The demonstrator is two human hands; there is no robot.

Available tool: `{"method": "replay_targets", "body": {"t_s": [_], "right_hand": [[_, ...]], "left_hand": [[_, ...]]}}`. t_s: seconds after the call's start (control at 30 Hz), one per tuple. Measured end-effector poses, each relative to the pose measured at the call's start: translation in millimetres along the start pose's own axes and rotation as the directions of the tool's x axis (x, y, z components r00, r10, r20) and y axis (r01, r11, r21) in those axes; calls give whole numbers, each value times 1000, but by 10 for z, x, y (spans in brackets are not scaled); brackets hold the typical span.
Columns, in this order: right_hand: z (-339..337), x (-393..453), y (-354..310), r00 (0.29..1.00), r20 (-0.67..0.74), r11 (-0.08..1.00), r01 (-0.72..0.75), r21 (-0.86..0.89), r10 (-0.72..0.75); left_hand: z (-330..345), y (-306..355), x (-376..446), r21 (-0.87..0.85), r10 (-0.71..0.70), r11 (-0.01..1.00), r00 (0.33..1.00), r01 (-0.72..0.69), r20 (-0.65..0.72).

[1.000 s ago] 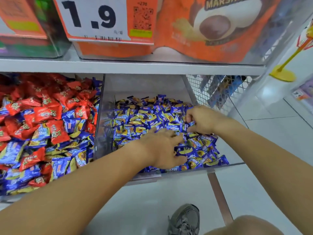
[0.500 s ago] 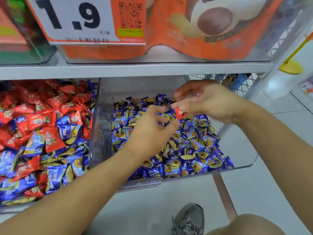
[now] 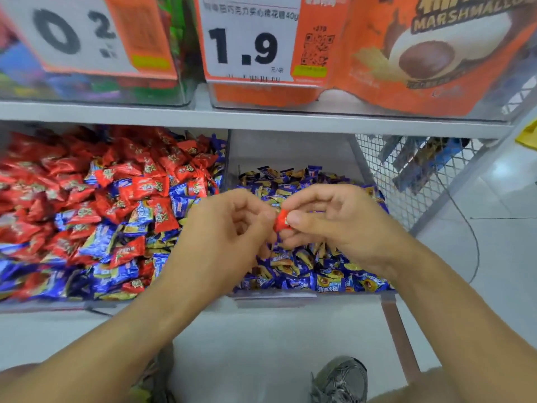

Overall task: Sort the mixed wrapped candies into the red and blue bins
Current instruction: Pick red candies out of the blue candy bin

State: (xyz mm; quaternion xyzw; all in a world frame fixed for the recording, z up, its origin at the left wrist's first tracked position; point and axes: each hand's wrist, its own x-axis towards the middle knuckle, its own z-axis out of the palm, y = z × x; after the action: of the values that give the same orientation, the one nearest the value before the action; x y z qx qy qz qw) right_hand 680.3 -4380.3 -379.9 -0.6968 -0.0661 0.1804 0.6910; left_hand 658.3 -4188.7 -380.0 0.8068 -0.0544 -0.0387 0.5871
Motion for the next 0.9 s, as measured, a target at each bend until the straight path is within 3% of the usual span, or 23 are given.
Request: {"method": "replay_targets", "body": {"t_s": [0.17, 0.23, 0.3, 0.37, 0.43, 0.5, 0.6, 0.7, 0.77, 0.83, 0.9], "right_hand": [[507, 181, -83, 996, 16, 994, 81, 77, -82], [771, 378, -112, 970, -86, 969, 215, -118, -226], [1004, 590, -137, 907, -107, 818, 311, -485, -408], [1217, 761, -175, 852, -52, 599, 321, -733, -521], [1378, 939, -182, 815, -87, 541, 296, -787, -572], [1458, 1127, -131, 811, -149, 498, 192, -846, -566], [1439, 1236, -33, 845, -190, 272, -55, -961, -501], [1359, 1153, 10, 828, -198, 320, -25, -947, -524], [1304, 1129, 38, 823, -154, 261, -6, -965, -547], [1257, 1186, 47, 865, -142, 191, -55, -980, -481], [1241, 1238, 31, 893, -165, 185, -93, -978, -419]], "left_hand": [[-508, -66, -115, 73, 61, 996, 983, -49, -176], [-724, -149, -176, 317, 174, 943, 961, -99, -217], [-925, -229, -244, 568, 274, 815, 940, -114, -205], [-1105, -330, -283, 682, 313, 723, 933, -111, -180], [-1269, -479, -317, 722, 294, 686, 942, -90, -162], [-1422, -607, -371, 800, 246, 596, 964, -66, -104], [-1643, -748, -472, 857, 146, 503, 988, -116, 49], [-1788, -870, -518, 863, 155, 461, 976, -206, 150], [-1820, -939, -519, 859, 188, 457, 969, -232, 162], [-1827, -983, -511, 850, 214, 462, 962, -254, 171], [-1839, -1006, -502, 840, 240, 466, 954, -276, 181]]}}
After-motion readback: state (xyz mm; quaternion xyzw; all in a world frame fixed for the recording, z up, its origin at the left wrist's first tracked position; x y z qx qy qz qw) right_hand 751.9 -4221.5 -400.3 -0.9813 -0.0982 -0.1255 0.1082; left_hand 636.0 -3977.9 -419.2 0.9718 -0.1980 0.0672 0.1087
